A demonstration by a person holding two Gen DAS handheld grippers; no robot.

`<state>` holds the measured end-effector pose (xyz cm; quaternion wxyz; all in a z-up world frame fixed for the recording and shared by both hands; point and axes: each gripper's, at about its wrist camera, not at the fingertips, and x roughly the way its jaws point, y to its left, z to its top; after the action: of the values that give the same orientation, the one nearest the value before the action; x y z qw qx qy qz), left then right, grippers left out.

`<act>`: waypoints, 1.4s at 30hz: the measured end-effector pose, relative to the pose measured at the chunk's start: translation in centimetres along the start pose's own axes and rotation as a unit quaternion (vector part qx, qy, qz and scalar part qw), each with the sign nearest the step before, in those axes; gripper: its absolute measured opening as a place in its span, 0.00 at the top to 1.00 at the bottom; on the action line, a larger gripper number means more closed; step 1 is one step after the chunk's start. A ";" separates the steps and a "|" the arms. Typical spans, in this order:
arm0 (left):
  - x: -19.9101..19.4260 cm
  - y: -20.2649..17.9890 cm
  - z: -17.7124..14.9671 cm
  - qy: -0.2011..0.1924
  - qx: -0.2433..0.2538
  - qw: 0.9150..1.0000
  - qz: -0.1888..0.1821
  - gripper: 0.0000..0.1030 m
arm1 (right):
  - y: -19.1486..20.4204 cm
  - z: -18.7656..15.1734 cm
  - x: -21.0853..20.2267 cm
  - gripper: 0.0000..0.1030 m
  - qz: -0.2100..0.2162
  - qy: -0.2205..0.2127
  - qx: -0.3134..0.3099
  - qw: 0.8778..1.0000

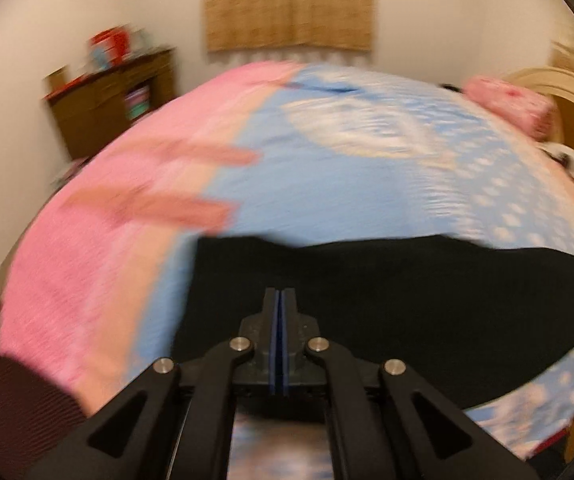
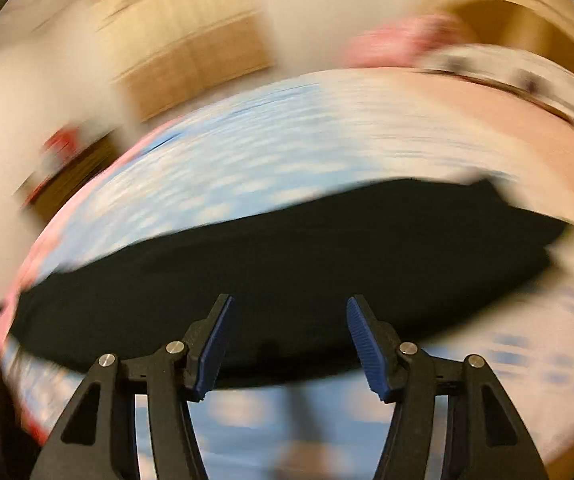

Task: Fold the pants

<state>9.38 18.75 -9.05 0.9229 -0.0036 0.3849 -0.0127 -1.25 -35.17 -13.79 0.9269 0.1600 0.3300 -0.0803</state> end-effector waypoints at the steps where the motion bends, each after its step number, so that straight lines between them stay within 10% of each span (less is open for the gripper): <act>1: 0.2 -2.8 0.5 0.000 0.018 0.999 -0.027 0.97 | -2.5 0.1 -0.8 0.42 -0.027 -0.010 0.027 0.999; 3: 0.5 -7.3 1.0 0.004 0.050 0.996 -0.067 0.92 | -5.9 0.3 -1.4 0.42 -0.046 -0.019 0.068 0.996; 7: 1.0 -16.6 0.1 0.019 0.109 0.983 -0.149 0.53 | -10.6 0.5 -1.7 0.42 -0.022 -0.036 0.158 0.987; 13: 2.1 -25.6 -2.4 0.045 0.177 0.962 -0.204 0.50 | -14.8 2.3 -0.1 0.42 0.032 -0.050 0.230 0.971; 20: 2.5 -26.7 -4.0 0.062 0.206 0.956 -0.202 0.50 | -15.9 5.2 0.7 0.89 0.089 -0.069 0.227 0.967; 25: 2.7 -26.4 -4.1 0.064 0.198 0.955 -0.211 0.49 | -12.6 6.8 -4.1 0.89 0.124 -0.182 0.138 0.966; 32: 2.6 -27.0 -4.5 0.061 0.223 0.950 -0.210 0.44 | -17.2 3.0 1.4 0.88 0.077 -0.072 0.227 0.968; 42: 2.2 -27.1 -4.3 0.063 0.228 0.949 -0.209 0.42 | -17.1 2.2 -2.6 0.59 -0.013 -0.087 0.184 0.979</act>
<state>7.31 -8.43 -13.14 0.8497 0.1273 0.4198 -0.2926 -6.33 -51.87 -14.70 0.9055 0.3158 0.2302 -0.1655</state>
